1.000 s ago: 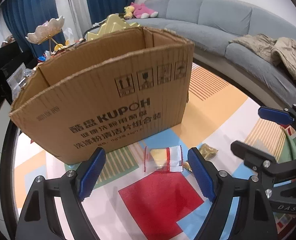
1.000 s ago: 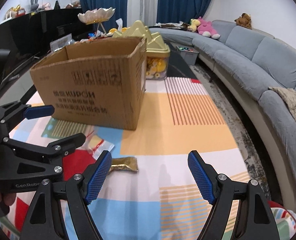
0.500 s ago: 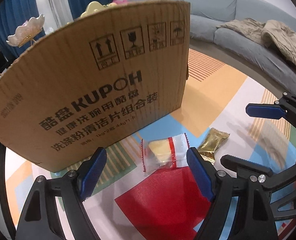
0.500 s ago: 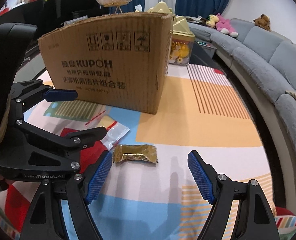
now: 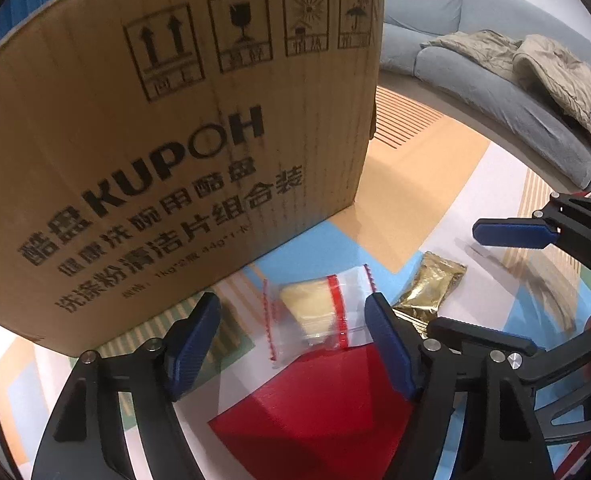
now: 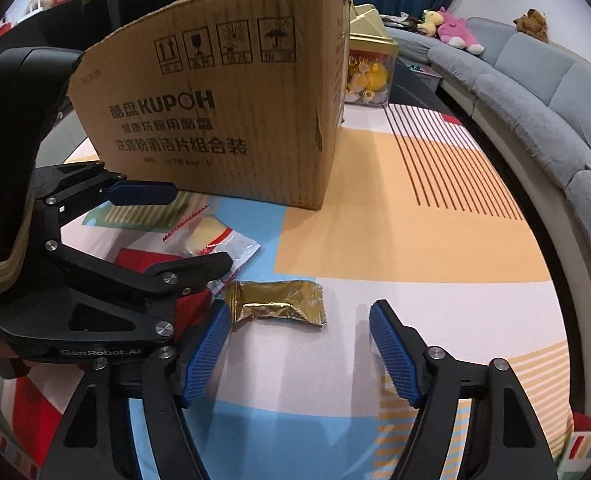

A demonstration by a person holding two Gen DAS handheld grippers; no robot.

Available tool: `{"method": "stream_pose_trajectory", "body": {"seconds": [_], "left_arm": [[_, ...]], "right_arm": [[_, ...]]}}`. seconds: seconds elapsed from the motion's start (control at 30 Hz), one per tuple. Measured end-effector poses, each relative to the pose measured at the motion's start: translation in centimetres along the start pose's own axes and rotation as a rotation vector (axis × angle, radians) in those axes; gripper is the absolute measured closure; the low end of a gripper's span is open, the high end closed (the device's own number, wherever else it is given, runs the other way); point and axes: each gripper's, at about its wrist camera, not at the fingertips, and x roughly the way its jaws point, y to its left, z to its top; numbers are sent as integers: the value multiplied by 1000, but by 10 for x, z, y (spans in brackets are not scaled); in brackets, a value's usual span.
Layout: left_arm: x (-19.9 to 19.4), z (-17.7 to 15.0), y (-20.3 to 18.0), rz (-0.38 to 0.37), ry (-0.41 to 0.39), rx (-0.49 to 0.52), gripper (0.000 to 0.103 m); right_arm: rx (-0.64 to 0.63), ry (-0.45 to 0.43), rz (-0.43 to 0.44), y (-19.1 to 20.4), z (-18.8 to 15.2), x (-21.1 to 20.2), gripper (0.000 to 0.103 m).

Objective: Organize snacks
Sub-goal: 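Grasp the clear red-striped wrapped cake with the left tool while the right tool grasps the gold candy, then lift both held snacks and carry them over the open box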

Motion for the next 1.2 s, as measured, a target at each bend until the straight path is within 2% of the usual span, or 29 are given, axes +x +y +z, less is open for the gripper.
{"method": "stream_pose_trajectory", "body": {"seconds": [0.17, 0.33, 0.57, 0.87, 0.93, 1.03, 1.1, 1.2], "left_arm": [[1, -3, 5, -41, -14, -77, 44], [-5, -11, 6, -34, -36, -95, 55], [-11, -21, 9, -23, -52, -90, 64], [-24, -38, 21, 25, -65, -120, 68], [-28, -44, 24, 29, -66, -127, 70], [-34, -55, 31, 42, -64, -132, 71], [-35, -56, 30, 46, -63, -143, 71], [-35, -55, 26, 54, -63, -153, 71]], "right_arm": [[25, -7, 3, -5, 1, -1, 31], [30, -9, 12, -5, 1, -1, 32], [15, -11, 34, 2, 0, 1, 32], [22, -5, 37, 8, 5, 10, 32], [18, -9, 35, 9, 5, 10, 35], [7, -15, 35, 11, 5, 9, 47], [2, -16, 39, 11, 5, 8, 59], [-7, -19, 41, 13, 4, 7, 63]]}}
